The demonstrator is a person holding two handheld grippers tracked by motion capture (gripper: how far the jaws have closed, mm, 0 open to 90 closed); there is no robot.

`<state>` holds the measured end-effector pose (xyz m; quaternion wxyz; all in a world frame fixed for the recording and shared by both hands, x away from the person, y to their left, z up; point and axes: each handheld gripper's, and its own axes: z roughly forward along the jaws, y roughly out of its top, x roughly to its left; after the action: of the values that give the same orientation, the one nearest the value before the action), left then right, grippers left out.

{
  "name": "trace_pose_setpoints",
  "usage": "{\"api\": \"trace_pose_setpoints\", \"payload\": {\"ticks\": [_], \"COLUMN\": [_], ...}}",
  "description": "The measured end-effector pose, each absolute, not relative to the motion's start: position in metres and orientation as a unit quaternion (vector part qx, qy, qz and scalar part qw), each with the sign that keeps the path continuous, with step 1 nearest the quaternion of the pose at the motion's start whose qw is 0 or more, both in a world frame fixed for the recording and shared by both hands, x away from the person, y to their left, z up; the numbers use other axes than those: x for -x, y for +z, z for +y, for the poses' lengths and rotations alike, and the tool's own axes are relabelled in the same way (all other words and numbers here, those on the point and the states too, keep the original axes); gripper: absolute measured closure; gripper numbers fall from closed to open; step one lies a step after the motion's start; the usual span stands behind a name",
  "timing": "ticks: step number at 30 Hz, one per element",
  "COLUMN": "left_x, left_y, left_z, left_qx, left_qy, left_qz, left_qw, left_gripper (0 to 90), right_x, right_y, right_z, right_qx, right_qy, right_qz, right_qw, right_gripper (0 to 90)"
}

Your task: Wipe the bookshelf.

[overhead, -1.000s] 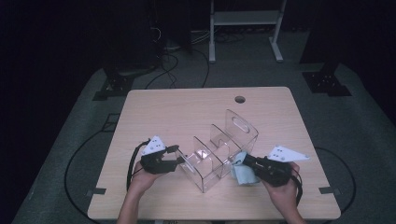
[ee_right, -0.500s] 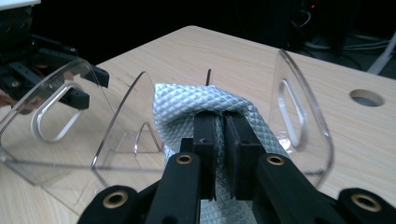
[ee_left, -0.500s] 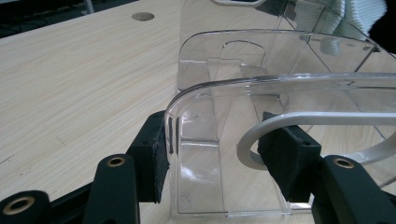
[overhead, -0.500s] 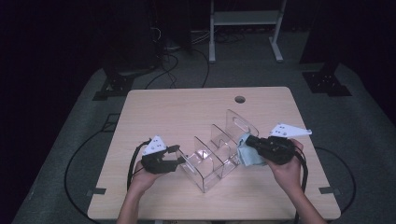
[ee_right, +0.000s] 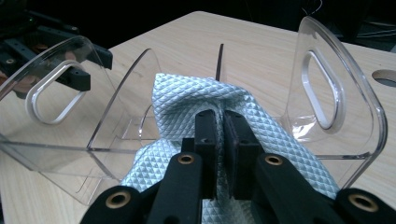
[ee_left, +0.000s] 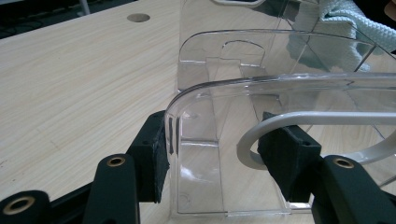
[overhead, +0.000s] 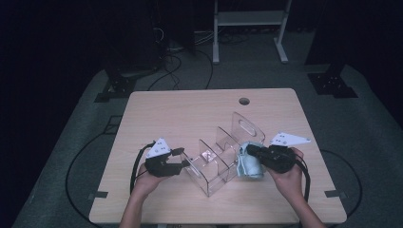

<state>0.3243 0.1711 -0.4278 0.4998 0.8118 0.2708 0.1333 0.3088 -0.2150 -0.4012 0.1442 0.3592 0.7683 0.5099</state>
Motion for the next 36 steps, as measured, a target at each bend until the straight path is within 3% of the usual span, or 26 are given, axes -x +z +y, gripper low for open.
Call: {"api": "trace_pose_setpoints", "payload": {"ticks": [27, 36], "left_x": [-0.324, -0.324], "left_y": [-0.427, -0.426], "left_z": [0.171, 0.172], "left_qx": [-0.810, -0.805], "left_qy": [0.135, 0.143], "left_qz": [0.282, 0.296], "left_qw": [0.496, 0.494], "left_gripper": [43.6, 44.5], "right_x": [-0.286, -0.286], "right_y": [-0.403, -0.377], "right_z": [-0.217, -0.213], "right_qx": [-0.359, -0.351], "right_qy": [0.513, 0.521], "right_qz": [0.766, 0.762], "right_qw": [0.145, 0.157], "right_gripper": [84.7, 84.9]}}
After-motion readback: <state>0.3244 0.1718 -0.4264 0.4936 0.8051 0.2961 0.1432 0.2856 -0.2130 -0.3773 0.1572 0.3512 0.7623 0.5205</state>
